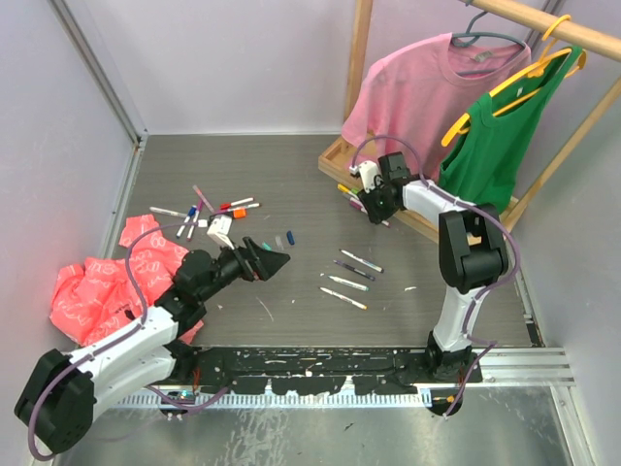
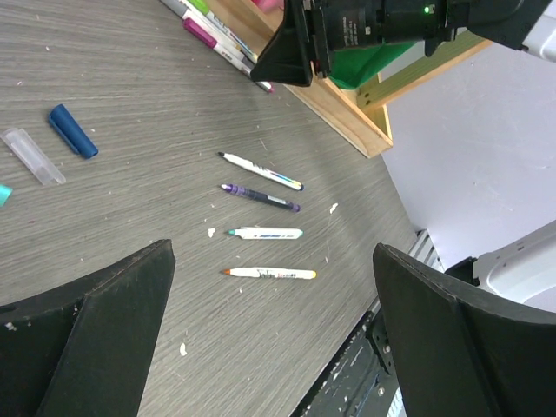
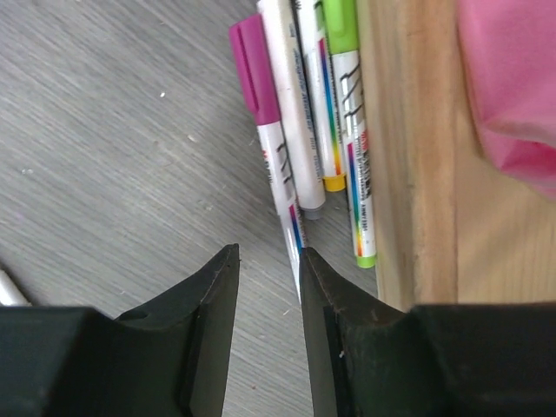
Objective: Open the pen caps
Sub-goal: Place the pen cap at the center of the board, then pick up the pen from the center of the board.
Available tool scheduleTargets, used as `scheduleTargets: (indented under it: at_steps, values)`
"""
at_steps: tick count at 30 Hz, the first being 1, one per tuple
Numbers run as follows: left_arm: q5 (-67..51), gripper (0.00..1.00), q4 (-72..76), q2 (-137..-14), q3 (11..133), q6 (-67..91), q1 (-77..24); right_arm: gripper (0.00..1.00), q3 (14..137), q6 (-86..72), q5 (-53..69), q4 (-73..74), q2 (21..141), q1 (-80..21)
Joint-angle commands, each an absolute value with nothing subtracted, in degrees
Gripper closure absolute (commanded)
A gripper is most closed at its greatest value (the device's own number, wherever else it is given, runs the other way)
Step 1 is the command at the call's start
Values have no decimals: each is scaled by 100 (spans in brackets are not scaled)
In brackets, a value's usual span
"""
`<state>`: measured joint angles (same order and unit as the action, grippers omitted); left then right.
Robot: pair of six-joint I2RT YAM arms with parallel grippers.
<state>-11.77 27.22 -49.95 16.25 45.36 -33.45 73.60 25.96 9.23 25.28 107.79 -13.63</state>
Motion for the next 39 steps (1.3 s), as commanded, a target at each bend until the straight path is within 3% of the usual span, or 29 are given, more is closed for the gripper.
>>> scheduleTargets:
  at_steps: [1, 9, 26, 39]
  values:
    - [-1105, 2, 2968, -4707, 1484, 4421, -3317, 61, 7700, 2578, 777, 2329, 10877, -1260]
    - [-1052, 2, 2863, -4472, 1365, 4400, -3320, 63, 7768, 2622, 883, 2387, 11077, -1155]
    - [-993, 2, 2785, -4373, 1327, 4421, -3314, 81, 7654, 3082, 1670, 2942, 11080, -1148]
    - [-1041, 2, 2821, -4419, 1318, 4482, -3318, 74, 7740, 3106, 1647, 3176, 11318, -1371]
